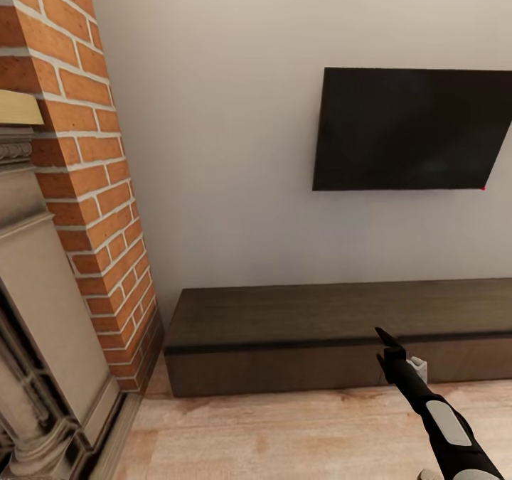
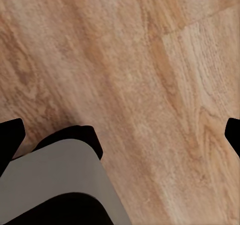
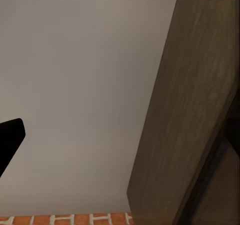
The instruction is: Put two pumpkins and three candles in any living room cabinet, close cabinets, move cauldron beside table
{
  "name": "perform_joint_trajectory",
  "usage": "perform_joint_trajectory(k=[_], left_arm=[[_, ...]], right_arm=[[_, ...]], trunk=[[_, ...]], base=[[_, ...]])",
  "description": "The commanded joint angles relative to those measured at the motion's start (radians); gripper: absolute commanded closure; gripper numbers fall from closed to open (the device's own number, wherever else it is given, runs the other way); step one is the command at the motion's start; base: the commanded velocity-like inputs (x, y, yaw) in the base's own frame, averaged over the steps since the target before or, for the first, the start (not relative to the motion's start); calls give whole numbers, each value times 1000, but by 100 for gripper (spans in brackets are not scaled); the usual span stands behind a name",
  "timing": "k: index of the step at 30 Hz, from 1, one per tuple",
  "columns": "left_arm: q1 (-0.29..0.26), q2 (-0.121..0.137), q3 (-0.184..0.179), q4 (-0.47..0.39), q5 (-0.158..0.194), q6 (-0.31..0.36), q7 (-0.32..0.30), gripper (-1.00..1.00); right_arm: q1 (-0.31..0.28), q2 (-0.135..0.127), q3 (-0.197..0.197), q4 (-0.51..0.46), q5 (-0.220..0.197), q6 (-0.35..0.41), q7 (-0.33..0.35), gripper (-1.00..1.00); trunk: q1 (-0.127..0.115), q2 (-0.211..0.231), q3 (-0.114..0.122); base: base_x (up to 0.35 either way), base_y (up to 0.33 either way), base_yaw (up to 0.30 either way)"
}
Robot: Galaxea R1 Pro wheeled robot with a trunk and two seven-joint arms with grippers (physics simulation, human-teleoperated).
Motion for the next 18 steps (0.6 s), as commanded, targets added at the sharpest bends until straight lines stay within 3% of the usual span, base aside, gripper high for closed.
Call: perform_joint_trajectory(k=[1, 9, 11, 14, 16, 18], left_arm=[[0, 0, 0, 0, 0, 0, 0, -100], [3, 0, 0, 0, 3, 0, -3, -100], [3, 0, 0, 0, 3, 0, -2, -100], [4, 0, 0, 0, 3, 0, -2, -100], [3, 0, 0, 0, 2, -1, -1, -100], [3, 0, -1, 0, 0, -1, -1, -100]], right_arm=[[0, 0, 0, 0, 0, 0, 0, -100], [3, 0, 1, 16, 1, -32, 2, -100], [3, 0, 2, 51, 2, -42, 43, -100], [0, -2, 6, 59, 2, -40, 43, -100], [0, -2, 17, 54, 3, -38, 34, -100], [-1, -2, 53, 28, 4, -38, 26, -100]], trunk=[[4, -7, -3], [35, -63, -28], [42, -77, -35], [54, -98, -44], [61, -112, -50], [69, -126, -57]], base=[[0, 0, 0], [0, 0, 0], [0, 0, 0], [0, 0, 0], [0, 0, 0], [0, 0, 0]])
